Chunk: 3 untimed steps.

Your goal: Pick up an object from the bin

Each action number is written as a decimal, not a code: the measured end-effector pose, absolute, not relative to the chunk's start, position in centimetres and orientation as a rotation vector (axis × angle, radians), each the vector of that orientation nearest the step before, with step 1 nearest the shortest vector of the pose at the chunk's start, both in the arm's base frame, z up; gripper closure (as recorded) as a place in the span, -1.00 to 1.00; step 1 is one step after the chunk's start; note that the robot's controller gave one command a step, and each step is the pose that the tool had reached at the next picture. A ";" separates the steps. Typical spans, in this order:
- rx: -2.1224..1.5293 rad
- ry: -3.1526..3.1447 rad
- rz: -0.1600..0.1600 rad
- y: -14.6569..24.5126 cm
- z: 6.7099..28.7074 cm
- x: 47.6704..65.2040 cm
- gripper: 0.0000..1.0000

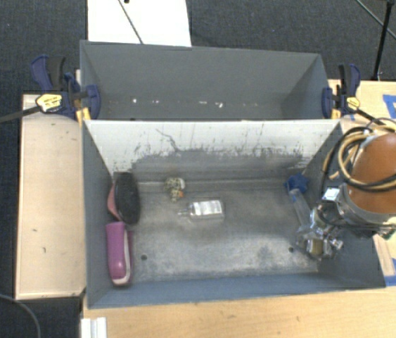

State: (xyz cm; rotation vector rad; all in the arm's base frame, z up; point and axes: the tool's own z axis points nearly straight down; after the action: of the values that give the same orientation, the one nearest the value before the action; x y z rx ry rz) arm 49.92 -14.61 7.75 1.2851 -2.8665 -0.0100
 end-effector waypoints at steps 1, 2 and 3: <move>1.259 -2.886 0.005 -14.2 13.8 49.4 1.00; 1.234 -2.897 0.007 -13.7 19.6 48.7 1.00; 1.229 -2.893 -0.001 -13.7 19.3 48.6 -1.00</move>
Offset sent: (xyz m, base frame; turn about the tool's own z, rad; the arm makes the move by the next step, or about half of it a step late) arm -0.0071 0.0031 0.0568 0.0217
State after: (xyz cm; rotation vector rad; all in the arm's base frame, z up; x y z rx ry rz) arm 48.61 -13.66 19.29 1.2289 -2.8933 -0.0005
